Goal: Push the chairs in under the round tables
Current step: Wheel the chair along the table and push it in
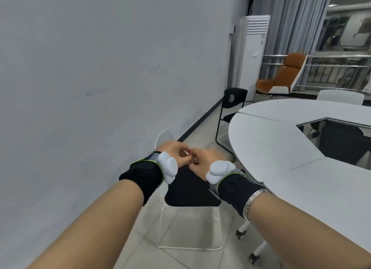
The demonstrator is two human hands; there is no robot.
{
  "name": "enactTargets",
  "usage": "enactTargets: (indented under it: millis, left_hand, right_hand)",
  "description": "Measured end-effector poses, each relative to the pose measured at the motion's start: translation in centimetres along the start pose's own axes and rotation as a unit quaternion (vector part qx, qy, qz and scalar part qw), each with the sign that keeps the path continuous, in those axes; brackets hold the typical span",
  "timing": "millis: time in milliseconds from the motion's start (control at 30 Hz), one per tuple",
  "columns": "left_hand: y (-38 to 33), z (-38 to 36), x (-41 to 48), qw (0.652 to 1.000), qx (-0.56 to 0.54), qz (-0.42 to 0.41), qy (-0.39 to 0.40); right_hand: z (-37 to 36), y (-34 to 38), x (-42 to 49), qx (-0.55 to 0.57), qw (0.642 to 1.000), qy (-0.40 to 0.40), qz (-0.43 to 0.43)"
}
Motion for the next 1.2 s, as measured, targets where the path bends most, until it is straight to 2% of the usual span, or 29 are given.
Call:
enactTargets:
  millis: [333,567,767,967,1067,1200]
  left_hand:
    - [14.4,4.5,11.1,0.999,0.022,0.040,-0.001]
    - [21.6,6.3,21.5,0.998,0.050,0.036,0.030]
    - [25.2,5.0,27.8,0.987,0.064,0.037,0.143]
    - [29.6,3.0,34.4,0.982,0.070,0.011,0.177]
    - [31.2,2.9,39.0,0.978,0.109,-0.047,0.170]
    - [31.6,2.9,44.1,0.961,0.130,-0.127,0.207]
  right_hand:
    - [-6.6,5.0,17.0,-0.016,0.999,0.036,0.033]
    - [-10.4,4.8,29.3,0.005,0.999,0.041,0.002]
    - [-14.5,2.0,34.2,0.026,0.995,0.078,-0.057]
    - [-18.2,-0.4,38.5,0.032,0.986,0.107,-0.124]
    - [-19.4,-1.8,41.6,0.035,0.979,0.101,-0.175]
    - [-20.5,-2.9,45.3,0.036,0.963,0.082,-0.254]
Point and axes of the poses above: each hand's wrist, its own x-axis towards the middle knuckle, its own z-axis out of the back of the hand, y = z × x, the point moved 10 cm from there along x, towards the middle knuckle, and after that the axes turned 3 degrees about x, right-handed, at the moved point
